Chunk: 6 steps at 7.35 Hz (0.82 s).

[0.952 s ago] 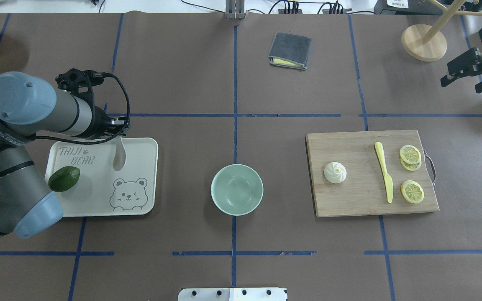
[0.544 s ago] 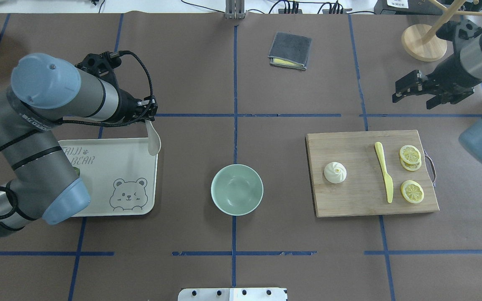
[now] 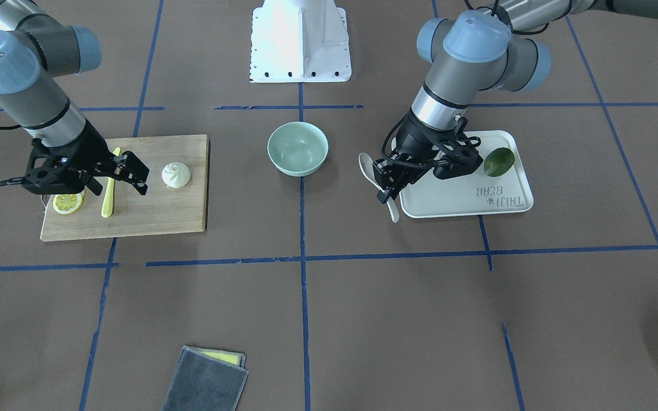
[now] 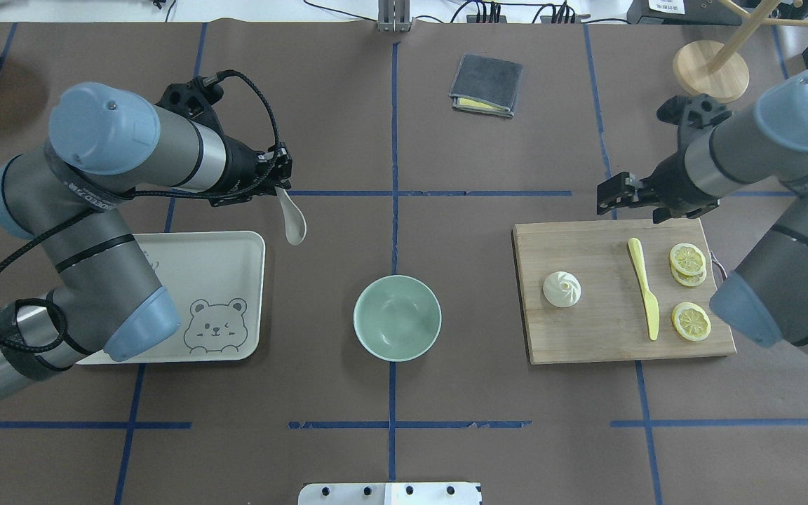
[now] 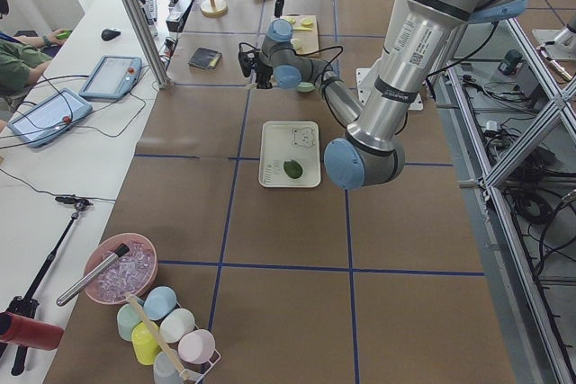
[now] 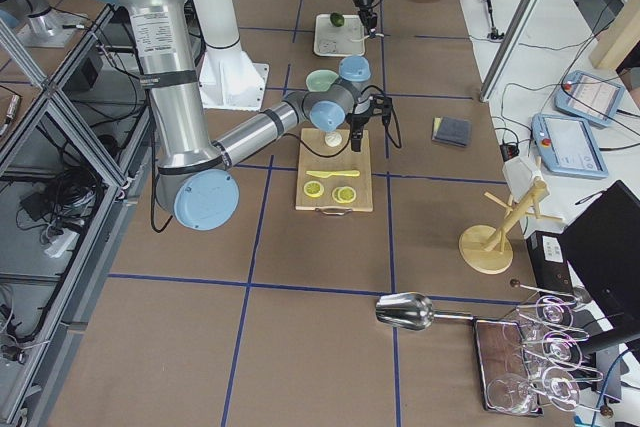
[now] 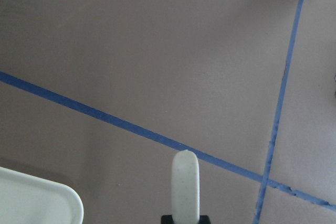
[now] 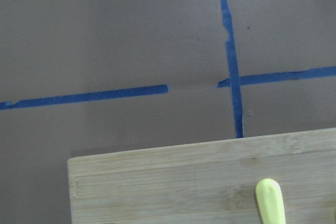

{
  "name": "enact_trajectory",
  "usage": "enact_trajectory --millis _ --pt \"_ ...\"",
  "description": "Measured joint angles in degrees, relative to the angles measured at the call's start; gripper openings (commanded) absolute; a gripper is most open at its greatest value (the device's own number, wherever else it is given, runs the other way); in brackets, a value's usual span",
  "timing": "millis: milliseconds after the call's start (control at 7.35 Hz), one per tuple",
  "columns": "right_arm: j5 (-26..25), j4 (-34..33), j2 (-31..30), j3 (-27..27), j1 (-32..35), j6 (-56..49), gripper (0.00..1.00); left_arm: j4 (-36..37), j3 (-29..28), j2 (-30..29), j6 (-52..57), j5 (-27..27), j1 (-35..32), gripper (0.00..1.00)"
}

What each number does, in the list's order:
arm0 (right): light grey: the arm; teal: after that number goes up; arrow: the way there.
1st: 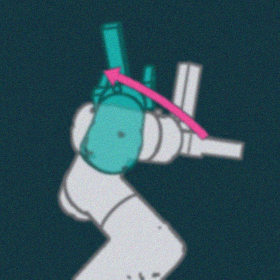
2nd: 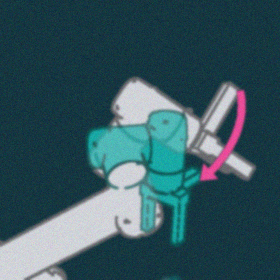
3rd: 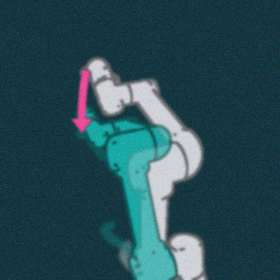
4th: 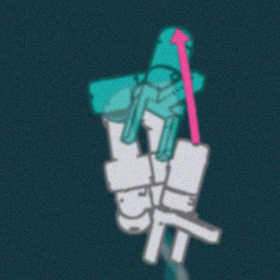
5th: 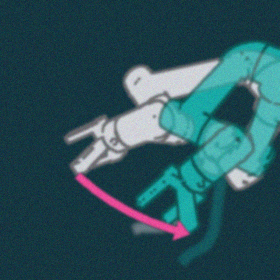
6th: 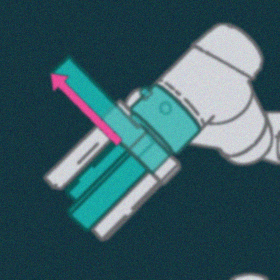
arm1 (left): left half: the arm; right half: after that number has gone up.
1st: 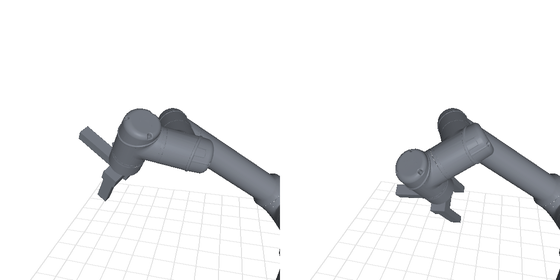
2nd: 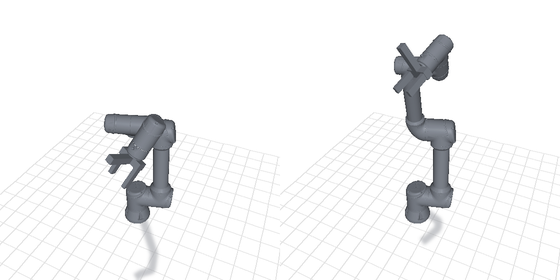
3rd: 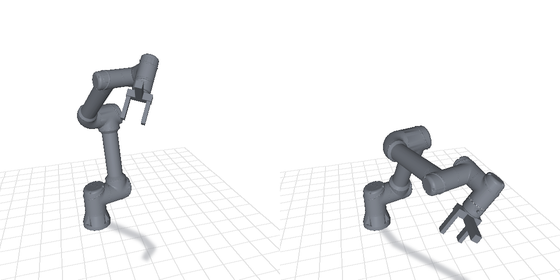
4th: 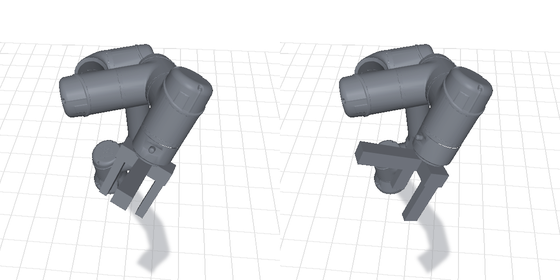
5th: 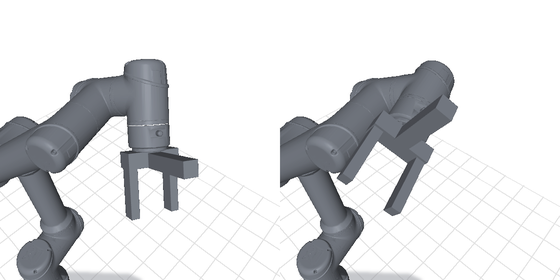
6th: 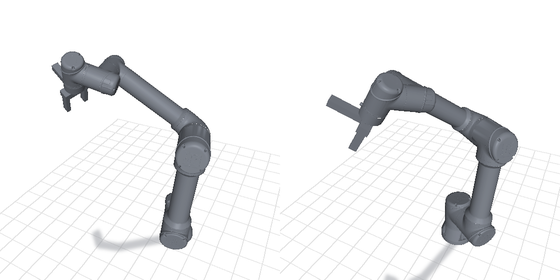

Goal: Put spoon and bun in bowl

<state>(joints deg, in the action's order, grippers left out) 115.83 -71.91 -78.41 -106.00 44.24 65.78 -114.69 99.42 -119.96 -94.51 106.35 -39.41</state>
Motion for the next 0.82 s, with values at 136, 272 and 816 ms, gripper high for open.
enact_trajectory --millis 136,272,816 --pt "-2.69 0.05 0.14 -0.40 -3.14 1.39 1.00 -0.35 -0.38 -0.73 -1.48 -0.02 0.60 0.00" --pt "-4.69 -0.01 0.12 -0.64 -5.64 2.00 1.00 -0.47 -0.54 -1.42 -2.86 -0.05 1.35 0.00" --pt "-10.24 -0.82 0.24 -0.21 -12.86 2.34 0.74 -0.46 -0.63 -2.58 -5.90 -0.25 3.97 0.00"
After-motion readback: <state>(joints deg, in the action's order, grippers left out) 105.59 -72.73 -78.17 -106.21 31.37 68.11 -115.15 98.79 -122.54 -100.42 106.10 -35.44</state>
